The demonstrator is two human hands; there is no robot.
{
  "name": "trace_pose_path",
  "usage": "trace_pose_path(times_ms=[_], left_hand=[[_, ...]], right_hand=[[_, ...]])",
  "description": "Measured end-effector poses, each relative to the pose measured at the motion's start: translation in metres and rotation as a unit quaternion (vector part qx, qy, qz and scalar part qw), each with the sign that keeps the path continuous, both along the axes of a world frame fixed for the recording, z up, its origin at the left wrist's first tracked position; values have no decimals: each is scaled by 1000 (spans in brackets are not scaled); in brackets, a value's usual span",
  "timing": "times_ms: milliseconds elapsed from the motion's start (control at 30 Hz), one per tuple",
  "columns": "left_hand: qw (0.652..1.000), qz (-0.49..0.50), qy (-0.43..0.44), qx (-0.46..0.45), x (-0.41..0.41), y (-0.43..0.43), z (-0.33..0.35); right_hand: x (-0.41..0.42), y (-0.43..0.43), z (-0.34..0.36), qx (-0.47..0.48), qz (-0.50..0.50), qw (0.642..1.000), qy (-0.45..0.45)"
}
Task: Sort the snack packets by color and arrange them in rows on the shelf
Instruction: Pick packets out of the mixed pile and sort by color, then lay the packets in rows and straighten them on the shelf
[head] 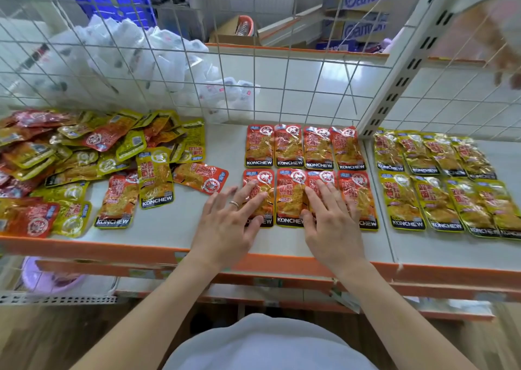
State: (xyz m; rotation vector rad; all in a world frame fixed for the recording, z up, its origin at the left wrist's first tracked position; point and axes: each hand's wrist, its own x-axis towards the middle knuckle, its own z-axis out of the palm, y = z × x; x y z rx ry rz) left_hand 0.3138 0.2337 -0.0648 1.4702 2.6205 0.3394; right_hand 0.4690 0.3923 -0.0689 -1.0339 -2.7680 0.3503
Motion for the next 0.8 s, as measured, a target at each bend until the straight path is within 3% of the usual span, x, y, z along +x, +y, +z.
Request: trace_pose_path(times_ms=[267,467,800], left_hand=[[999,6,4,35,0,1,-3],[985,71,22,157,3,-9,8],[946,225,90,215,-28,-83,42]], right_hand=[[0,-1,3,3,-6,999,40],[-27,0,20,-23,68,992,106],[-115,-63,43,-40,196,972,123]])
